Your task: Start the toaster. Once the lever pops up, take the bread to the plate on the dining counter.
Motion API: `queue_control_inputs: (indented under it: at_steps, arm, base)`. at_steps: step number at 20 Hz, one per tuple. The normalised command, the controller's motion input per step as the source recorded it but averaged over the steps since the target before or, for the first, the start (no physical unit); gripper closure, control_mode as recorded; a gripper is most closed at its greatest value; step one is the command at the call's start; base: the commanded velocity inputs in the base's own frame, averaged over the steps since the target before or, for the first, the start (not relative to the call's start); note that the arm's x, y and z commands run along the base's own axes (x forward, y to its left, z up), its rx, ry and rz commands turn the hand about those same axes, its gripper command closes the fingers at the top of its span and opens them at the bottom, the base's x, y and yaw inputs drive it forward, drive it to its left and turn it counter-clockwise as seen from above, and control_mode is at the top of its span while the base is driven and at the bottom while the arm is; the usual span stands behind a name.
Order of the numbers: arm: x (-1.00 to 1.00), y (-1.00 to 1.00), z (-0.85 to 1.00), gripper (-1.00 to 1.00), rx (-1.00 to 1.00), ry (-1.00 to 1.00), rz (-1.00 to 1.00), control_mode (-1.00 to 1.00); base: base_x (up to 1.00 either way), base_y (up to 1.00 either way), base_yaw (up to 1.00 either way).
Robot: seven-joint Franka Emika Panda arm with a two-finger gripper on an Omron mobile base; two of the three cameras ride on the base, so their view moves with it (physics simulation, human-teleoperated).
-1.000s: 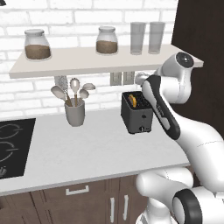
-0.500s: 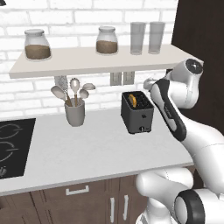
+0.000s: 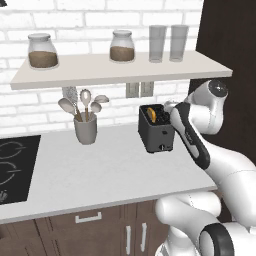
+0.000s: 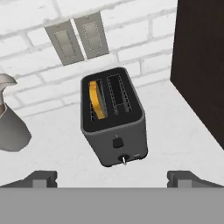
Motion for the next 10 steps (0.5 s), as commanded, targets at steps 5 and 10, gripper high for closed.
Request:
queue_control_inputs:
  at_steps: [5, 10]
  arm:
    - [0.16, 0.0, -0.26, -1.0, -0.04, 0.0, 0.0, -1.0]
    - [0.21, 0.02, -0.09, -1.0, 0.0, 0.0, 0.0, -1.0]
  base:
    - [0.0, 0.0, 0.0]
    - [0.0, 0.0, 0.0]
